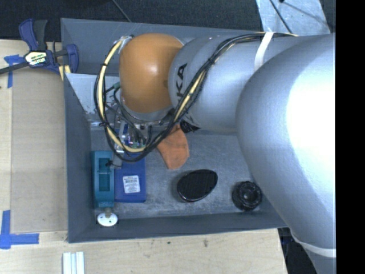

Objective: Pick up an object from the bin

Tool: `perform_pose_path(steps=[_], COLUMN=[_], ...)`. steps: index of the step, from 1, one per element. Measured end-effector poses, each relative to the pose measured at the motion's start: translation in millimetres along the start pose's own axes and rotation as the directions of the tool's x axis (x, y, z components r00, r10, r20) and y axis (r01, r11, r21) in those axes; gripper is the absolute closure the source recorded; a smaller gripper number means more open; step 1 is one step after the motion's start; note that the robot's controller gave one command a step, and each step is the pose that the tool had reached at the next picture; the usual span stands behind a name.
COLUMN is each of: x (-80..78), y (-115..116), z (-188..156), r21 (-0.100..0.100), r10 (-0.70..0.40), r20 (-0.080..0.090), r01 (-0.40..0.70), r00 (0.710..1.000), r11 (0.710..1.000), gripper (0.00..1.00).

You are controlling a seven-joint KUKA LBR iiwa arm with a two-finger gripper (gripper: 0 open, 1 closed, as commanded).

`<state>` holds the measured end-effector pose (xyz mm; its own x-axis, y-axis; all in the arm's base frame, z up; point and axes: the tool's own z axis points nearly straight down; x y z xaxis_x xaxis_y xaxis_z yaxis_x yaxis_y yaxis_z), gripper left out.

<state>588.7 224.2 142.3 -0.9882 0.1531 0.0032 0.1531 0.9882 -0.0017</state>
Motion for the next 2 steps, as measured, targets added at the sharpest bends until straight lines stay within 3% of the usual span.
perform_pose_path(steps=[1, 2], x=[-20.7, -40.3], y=[-37, -58], z=[10, 6], r21=[-0.003, 0.001], r10=[-0.010, -0.016], r20=[0.003, 0.005], r01=[0.010, 0.016], r00=[1.000, 1.000], r11=[1.000, 1.000], gripper=[0.00, 0.00])
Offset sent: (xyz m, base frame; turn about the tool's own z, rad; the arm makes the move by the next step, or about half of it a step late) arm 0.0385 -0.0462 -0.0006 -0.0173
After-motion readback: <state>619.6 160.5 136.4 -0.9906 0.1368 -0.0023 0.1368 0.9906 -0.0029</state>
